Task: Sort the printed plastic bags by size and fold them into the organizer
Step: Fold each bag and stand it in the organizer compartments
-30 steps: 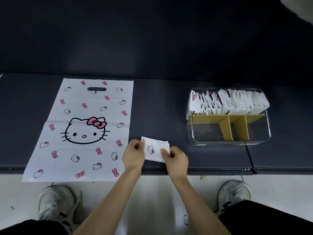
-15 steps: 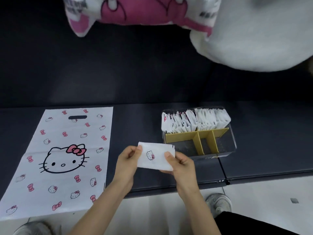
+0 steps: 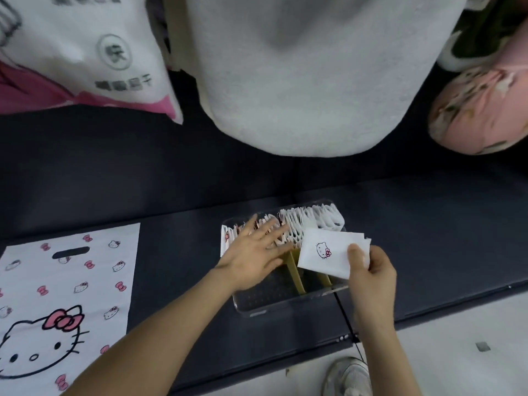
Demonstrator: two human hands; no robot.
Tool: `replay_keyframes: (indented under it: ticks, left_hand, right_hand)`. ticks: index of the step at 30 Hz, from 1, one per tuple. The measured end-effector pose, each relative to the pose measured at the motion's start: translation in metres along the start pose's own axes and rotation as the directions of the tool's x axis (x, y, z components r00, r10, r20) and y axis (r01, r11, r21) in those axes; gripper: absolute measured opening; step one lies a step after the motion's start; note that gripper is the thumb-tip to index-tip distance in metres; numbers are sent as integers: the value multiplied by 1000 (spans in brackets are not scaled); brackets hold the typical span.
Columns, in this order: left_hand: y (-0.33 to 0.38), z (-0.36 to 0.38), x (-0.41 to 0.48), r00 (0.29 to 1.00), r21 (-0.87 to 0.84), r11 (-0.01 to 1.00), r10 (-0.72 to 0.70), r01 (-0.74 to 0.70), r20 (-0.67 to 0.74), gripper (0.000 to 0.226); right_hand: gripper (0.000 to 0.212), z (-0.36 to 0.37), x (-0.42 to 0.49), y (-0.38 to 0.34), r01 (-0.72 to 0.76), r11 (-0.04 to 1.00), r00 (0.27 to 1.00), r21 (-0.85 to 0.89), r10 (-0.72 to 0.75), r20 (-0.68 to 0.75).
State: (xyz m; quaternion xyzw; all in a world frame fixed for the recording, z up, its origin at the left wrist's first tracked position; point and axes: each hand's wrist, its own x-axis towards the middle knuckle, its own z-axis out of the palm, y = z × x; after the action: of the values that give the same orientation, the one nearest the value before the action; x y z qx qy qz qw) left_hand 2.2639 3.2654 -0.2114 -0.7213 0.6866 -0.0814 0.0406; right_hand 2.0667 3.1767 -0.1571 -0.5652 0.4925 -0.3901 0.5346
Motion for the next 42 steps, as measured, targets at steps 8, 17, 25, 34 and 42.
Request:
replay_keyframes:
  ticks: [8, 17, 25, 34, 42]
  left_hand:
    - [-20, 20, -32, 992, -30, 992, -119, 120, 40, 43]
    - [-13, 29, -31, 984, -181, 973, -161, 145, -77, 44]
    - [-13, 35, -33, 966, -353, 923, -214, 152, -143, 50]
    - [-12, 32, -27, 990, -274, 956, -126, 105, -59, 70]
    - [-14, 30, -38, 983, -272, 958, -135, 96, -127, 72]
  right_hand:
    - [14, 36, 8, -4, 269, 959, 963, -92, -267, 26]
    - [28, 101, 39, 21, 695, 395, 702, -601, -556, 446]
    - [27, 119, 53, 24, 590, 414, 806, -693, -348, 479]
    - [29, 115, 44, 29, 540, 510, 842, -670, -336, 422]
    - [33, 127, 40, 33, 546, 229, 832, -806, -260, 490]
